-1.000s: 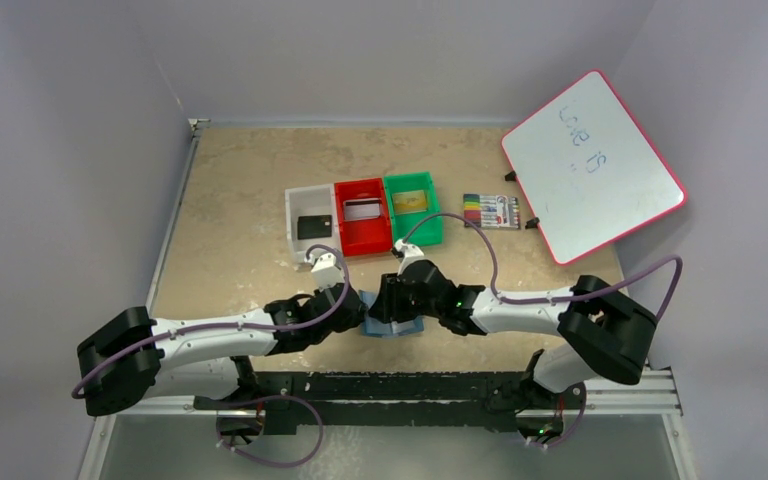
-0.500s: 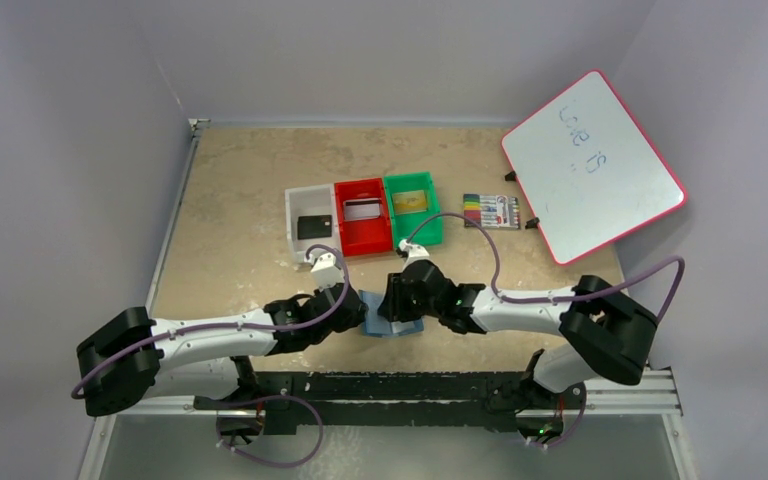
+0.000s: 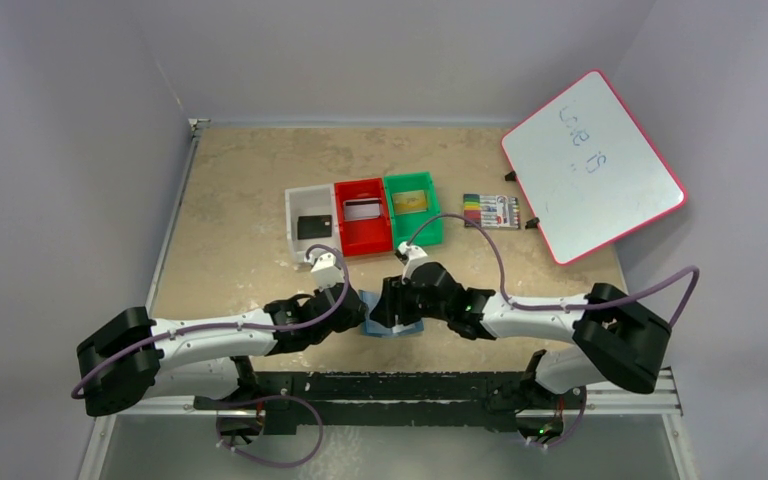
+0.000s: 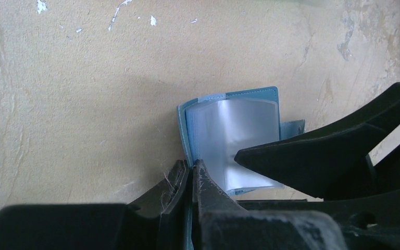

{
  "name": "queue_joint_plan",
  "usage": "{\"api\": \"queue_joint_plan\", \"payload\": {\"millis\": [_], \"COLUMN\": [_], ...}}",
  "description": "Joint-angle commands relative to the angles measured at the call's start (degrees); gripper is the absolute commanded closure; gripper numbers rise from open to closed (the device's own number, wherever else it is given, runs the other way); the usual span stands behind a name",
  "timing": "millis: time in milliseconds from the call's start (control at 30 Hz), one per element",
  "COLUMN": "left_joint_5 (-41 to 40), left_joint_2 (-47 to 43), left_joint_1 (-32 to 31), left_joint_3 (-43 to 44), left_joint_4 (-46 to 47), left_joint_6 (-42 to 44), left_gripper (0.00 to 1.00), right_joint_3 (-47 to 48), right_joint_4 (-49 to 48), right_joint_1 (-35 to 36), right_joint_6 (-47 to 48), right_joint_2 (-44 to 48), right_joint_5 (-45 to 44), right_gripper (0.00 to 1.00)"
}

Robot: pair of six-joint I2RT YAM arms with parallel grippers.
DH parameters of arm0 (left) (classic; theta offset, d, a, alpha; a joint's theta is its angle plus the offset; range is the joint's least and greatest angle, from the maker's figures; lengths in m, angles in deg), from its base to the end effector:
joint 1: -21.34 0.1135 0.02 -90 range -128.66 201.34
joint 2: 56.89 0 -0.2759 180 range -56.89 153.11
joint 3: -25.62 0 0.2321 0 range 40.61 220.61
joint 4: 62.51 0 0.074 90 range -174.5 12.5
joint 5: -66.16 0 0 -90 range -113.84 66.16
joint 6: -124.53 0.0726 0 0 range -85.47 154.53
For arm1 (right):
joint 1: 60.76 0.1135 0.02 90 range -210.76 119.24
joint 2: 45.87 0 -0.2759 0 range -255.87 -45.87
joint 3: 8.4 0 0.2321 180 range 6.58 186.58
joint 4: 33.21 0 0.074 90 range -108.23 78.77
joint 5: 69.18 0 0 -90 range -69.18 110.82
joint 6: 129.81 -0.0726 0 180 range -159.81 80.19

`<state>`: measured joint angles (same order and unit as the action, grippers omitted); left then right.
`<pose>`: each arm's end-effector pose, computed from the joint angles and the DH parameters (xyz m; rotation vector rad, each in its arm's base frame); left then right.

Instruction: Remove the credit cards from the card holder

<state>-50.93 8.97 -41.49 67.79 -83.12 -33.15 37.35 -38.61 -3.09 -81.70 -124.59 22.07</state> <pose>0.1294 -0.1797 0.1752 -0.3329 2.3041 -0.6528 0.1541 0.2465 0.1899 -0.3221 2.2162 1.0520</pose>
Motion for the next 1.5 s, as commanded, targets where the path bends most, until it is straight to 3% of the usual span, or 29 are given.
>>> {"api": "queue_joint_plan", "payload": {"millis": [0, 400, 733, 1467], "left_joint_5": [-1.65, -1.52, -1.65, -1.39], "left_joint_2": [-0.90, -0.49, -0.44, 0.31], "left_joint_1": [-0.36, -0.37, -0.37, -0.34], "left_joint_3": [1.92, 2.13, 2.48, 3.09], "left_joint_4": [1.10, 1.15, 0.79, 0.84], "left_joint_6": [1.23, 1.14, 1.19, 1.41], "left_gripper": [1.00, 1.00, 1.00, 1.00], "right_joint_3": [-0.09, 0.26, -2.25, 0.06], "right_joint_4": [-2.91, 0.64, -3.08, -1.31], "right_joint_1": [0.18, 0.26, 0.34, 1.92], "right_joint_6": [3.06, 2.36, 3.65, 4.76], "right_joint_2": [-1.72, -3.98, 0.98, -3.03], "right_joint_5": [4.08, 0.29, 2.84, 0.99], "right_gripper": [0.42, 0.52, 0.34, 0.32]}}
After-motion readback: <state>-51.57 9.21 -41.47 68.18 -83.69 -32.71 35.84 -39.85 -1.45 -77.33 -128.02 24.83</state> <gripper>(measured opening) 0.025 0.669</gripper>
